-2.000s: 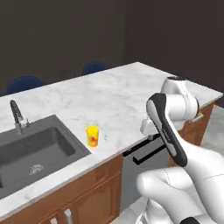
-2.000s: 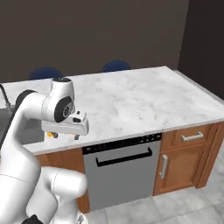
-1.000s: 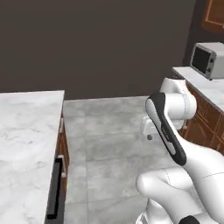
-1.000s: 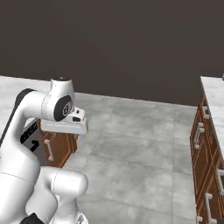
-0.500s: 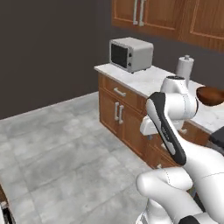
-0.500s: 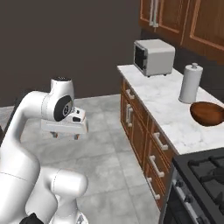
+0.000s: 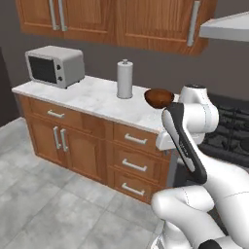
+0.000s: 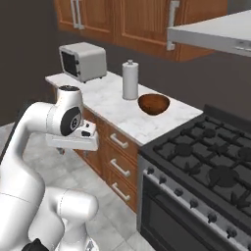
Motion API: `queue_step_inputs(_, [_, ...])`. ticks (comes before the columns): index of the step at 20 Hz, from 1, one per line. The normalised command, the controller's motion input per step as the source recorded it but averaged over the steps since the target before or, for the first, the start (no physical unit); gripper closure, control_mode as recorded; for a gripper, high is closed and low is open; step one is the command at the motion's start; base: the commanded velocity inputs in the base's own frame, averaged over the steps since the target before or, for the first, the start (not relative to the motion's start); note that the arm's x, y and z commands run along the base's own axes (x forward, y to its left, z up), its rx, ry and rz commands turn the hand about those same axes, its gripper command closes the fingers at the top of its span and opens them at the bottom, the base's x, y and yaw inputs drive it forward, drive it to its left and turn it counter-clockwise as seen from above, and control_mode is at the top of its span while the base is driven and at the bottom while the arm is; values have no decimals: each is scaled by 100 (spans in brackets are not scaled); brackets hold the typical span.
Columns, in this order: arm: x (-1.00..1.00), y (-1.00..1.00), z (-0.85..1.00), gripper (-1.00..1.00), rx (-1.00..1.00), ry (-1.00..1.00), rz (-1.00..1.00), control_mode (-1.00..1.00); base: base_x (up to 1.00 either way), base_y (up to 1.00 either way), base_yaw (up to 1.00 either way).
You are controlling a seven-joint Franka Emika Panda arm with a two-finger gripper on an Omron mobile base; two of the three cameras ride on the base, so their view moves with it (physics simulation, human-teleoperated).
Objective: Pick the cup and bowl from the counter and place them on the counter next to the sink.
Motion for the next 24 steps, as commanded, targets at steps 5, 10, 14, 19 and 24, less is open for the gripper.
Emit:
queue_step_inputs(5, [0,0,0,-100,0,0,0,100,20,0,-70])
queue_step_inputs(10, [0,0,0,-100,0,0,0,100,41,59,-28])
queue_step_inputs(14, [0,0,0,-100,0,0,0,100,54,61,-18])
queue_step_inputs(19, [0,0,0,-100,0,0,0,100,45,34,-26])
queue_step_inputs(24, [0,0,0,-100,0,0,0,100,30,-4,-47])
